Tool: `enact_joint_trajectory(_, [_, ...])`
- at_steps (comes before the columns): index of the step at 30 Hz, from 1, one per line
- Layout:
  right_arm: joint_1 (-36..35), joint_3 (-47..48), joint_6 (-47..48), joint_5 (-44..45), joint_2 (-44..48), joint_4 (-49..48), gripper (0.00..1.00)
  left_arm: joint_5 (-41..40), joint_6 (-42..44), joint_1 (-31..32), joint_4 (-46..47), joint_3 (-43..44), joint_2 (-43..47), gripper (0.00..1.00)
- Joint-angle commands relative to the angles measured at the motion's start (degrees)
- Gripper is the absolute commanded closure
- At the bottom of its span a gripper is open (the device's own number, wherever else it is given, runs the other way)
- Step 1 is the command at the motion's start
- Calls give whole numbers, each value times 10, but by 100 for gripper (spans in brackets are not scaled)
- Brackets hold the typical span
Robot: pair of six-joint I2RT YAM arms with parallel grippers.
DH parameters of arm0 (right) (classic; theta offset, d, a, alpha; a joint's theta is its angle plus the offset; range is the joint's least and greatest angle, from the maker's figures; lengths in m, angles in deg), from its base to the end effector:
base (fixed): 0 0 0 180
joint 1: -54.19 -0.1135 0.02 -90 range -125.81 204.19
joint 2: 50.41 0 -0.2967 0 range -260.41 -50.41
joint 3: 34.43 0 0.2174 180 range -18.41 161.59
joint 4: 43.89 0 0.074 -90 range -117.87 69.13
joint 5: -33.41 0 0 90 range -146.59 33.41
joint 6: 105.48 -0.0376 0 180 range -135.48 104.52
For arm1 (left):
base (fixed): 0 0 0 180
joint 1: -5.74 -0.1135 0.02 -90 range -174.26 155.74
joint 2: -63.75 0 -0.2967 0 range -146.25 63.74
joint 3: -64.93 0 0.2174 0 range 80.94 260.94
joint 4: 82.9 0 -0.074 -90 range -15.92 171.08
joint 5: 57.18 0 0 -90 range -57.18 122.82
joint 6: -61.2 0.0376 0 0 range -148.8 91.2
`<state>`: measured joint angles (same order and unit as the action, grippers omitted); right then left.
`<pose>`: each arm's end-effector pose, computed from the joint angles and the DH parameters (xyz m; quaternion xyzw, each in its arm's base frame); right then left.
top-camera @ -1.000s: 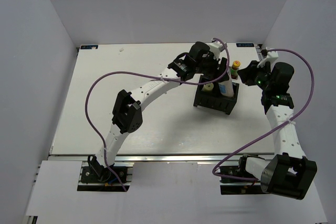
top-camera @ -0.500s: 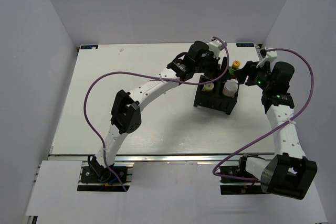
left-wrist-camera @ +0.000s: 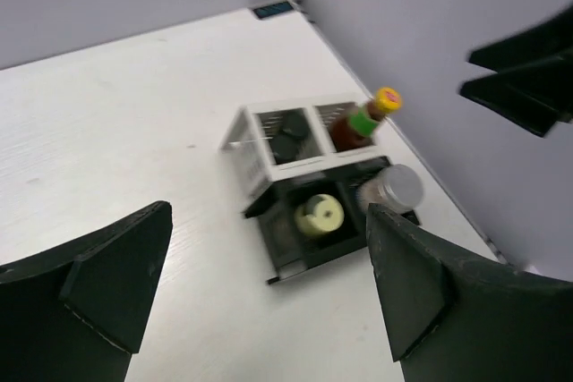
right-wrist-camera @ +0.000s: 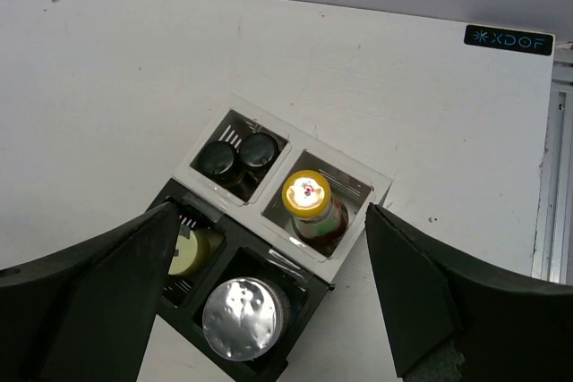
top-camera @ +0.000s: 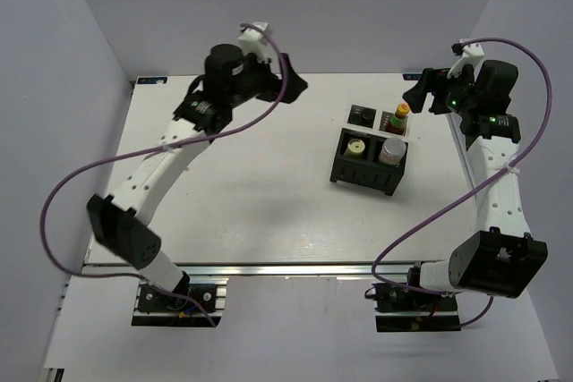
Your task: Organize the condiment bottles
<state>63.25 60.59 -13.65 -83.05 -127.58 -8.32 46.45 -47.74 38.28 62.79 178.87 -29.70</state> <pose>0.2630 -0.0250 0.4367 -0.0851 0.7931 0.1295 0.5891 0.2893 -0.1951 0.4594 0.1652 0.7673 -0.3501 0.5112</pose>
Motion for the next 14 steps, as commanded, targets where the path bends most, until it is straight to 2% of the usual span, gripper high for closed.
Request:
enact_joint_trajectory(1, [4, 40, 17, 4, 5, 52, 11, -29, 19, -11, -24, -64, 70, 2])
enact_joint_trajectory(6, [4, 82, -1, 11, -10, 80, 11, -72, 29, -26, -32, -122, 128, 2])
enact_joint_trajectory(10, [4, 133, -14, 11, -36, 148, 11, -72, 14, -40, -8, -178, 165, 2])
enact_joint_trajectory(14, [4, 126, -6, 13, -39, 144, 10, -68, 12, -44, -7, -187, 169, 2])
